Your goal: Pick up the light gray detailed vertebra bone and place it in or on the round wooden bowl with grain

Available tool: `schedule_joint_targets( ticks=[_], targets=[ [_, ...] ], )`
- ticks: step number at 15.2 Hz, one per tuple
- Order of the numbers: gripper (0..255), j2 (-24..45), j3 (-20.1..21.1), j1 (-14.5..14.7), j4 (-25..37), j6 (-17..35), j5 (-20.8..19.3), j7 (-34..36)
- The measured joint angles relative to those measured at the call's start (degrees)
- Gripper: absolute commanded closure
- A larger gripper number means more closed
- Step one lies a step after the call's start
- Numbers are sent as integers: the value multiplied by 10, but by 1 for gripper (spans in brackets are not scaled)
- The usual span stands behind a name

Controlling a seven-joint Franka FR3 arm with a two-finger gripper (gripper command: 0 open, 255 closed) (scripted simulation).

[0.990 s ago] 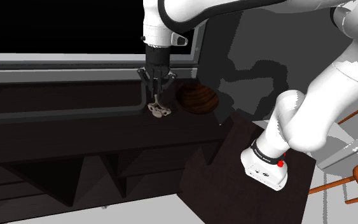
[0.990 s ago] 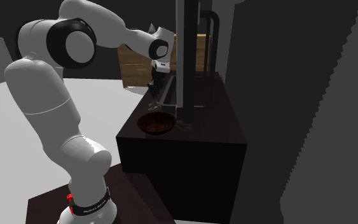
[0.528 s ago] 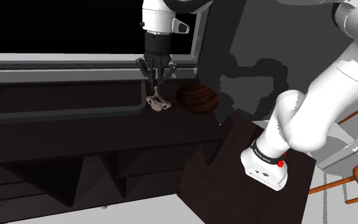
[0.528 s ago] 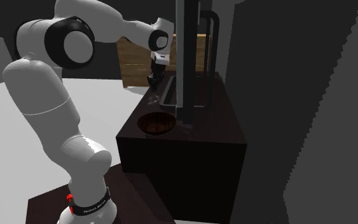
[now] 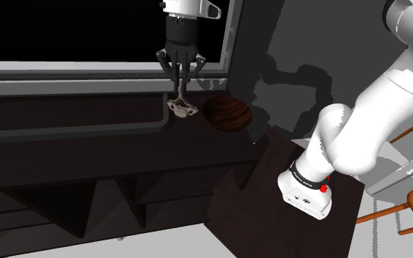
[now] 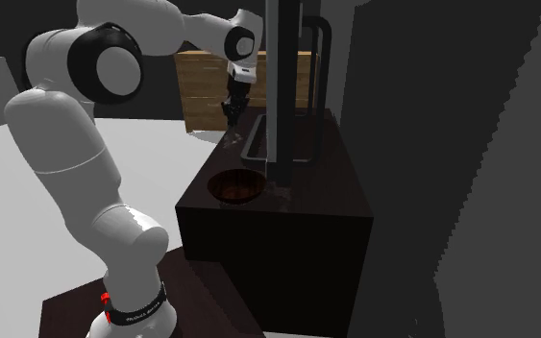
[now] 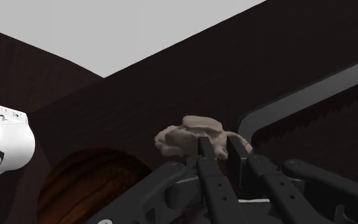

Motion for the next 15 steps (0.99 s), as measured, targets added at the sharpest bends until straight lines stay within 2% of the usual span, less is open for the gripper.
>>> schedule_joint_targets(
  ticks=[5, 15],
  targets=[
    [255, 4, 0, 0, 40, -36, -1, 8],
    [255, -133, -49, -32, -32, -116, -22, -52]
  ],
)
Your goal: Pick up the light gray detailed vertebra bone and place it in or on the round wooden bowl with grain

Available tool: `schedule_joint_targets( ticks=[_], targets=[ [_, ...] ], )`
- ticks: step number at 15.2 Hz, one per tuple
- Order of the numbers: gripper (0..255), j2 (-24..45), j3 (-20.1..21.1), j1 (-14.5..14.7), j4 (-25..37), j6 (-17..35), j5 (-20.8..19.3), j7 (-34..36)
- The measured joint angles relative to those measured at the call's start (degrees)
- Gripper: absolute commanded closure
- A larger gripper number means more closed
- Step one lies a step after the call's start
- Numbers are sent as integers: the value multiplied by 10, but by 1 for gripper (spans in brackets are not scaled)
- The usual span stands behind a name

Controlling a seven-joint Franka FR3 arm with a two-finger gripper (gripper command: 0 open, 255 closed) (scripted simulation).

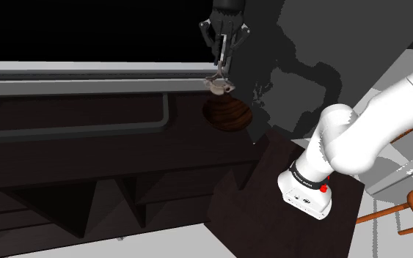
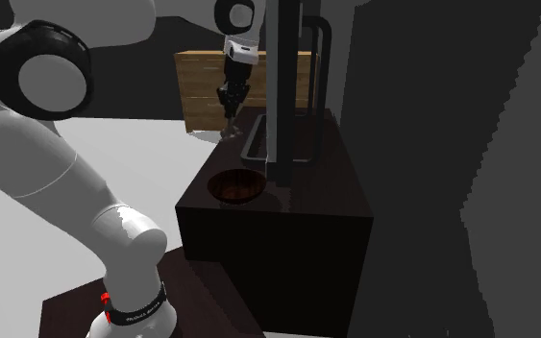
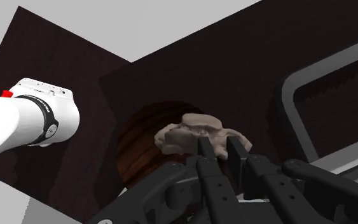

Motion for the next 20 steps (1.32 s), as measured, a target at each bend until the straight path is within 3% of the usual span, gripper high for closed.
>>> schedule_joint_targets(
  ticks=[5, 12, 20],
  targets=[
    [255, -47, -7, -9, -25, -41, -16, -29],
    [255, -75, -10, -18, -81, 12, -20, -44],
    [255, -90, -14, -19, -155, 135, -22, -51]
  ],
)
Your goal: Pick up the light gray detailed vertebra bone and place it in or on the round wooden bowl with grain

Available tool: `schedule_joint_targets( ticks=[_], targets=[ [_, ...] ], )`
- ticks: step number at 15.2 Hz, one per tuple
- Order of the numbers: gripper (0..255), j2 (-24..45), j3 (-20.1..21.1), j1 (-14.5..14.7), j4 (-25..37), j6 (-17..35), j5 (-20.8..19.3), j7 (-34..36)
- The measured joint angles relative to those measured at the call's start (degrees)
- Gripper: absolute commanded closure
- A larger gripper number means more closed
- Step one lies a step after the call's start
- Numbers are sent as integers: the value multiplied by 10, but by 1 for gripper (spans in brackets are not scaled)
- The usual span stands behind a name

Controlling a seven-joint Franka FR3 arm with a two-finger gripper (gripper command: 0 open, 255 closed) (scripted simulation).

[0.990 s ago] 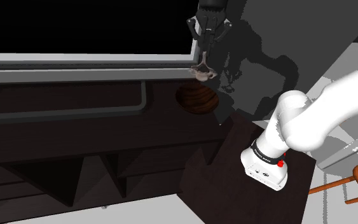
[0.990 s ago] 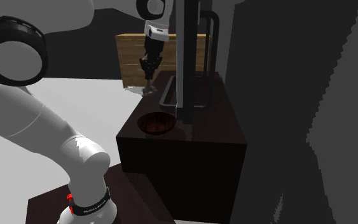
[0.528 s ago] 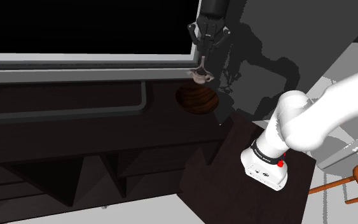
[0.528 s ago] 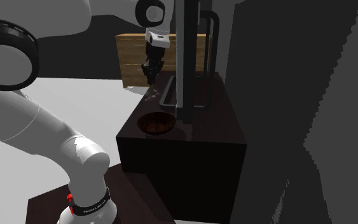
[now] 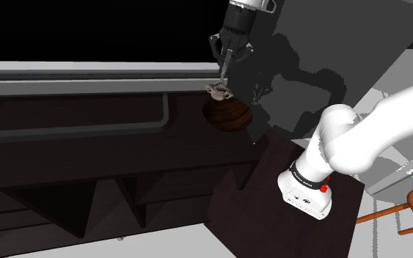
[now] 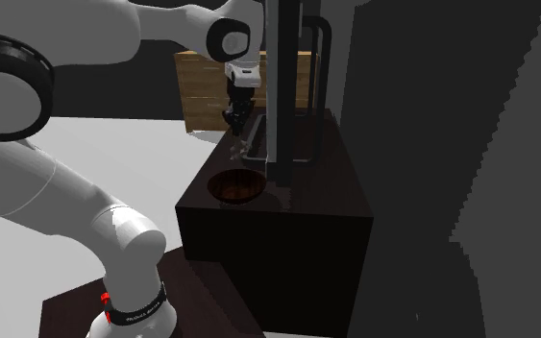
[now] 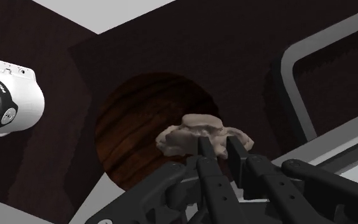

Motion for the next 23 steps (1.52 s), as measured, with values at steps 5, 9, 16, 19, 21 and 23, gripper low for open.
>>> schedule_joint_targets(
  ticks=[5, 9, 16, 19, 21, 23],
  targets=[
    [255, -7, -5, 4, -43, 55, -1, -5],
    [255, -8, -11, 10, -50, 49, -2, -6],
    [0, -11, -17, 16, -70, 57, -6, -10],
    [0, -14, -19, 16, -65, 27, -10, -20],
    [0, -17, -19, 16, -61, 4, -6, -9],
    [0, -20, -21, 16, -53, -41, -7, -7]
  ],
)
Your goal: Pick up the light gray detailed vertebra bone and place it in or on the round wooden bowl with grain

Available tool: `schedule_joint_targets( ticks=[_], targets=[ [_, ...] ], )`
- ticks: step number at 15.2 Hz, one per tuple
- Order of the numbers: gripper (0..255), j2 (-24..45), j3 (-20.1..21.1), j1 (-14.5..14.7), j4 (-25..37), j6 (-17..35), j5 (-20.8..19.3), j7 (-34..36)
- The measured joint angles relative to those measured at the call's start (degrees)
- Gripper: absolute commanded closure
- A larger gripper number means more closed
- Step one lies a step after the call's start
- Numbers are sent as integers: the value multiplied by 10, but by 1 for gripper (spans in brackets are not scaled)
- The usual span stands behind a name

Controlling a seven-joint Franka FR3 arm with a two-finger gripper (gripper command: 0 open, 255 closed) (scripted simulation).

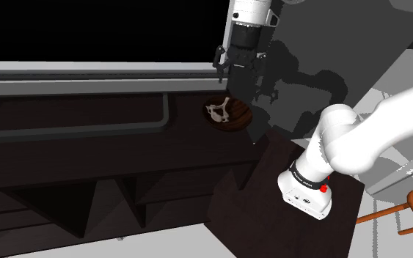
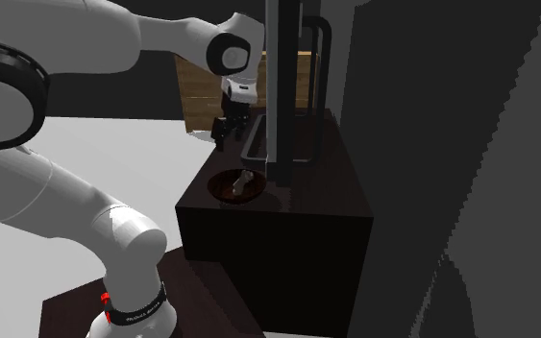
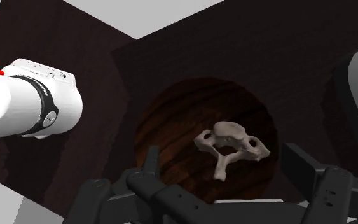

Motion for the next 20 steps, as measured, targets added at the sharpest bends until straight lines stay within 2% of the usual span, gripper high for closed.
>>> schedule_joint_targets(
  ticks=[2, 5, 6, 8, 11, 19, 20],
  targets=[
    [0, -4, -3, 0, 13, -64, -1, 1],
    [0, -7, -2, -6, 44, -197, 0, 1],
    [0, -5, 0, -10, 51, -225, 2, 3],
    [0, -6, 0, -10, 49, -227, 2, 3],
    [0, -22, -2, -29, 4, -147, 12, 25],
    [0, -71, -4, -93, -152, 160, 57, 98],
    [0, -76, -3, -95, -158, 171, 65, 100]
  ],
)
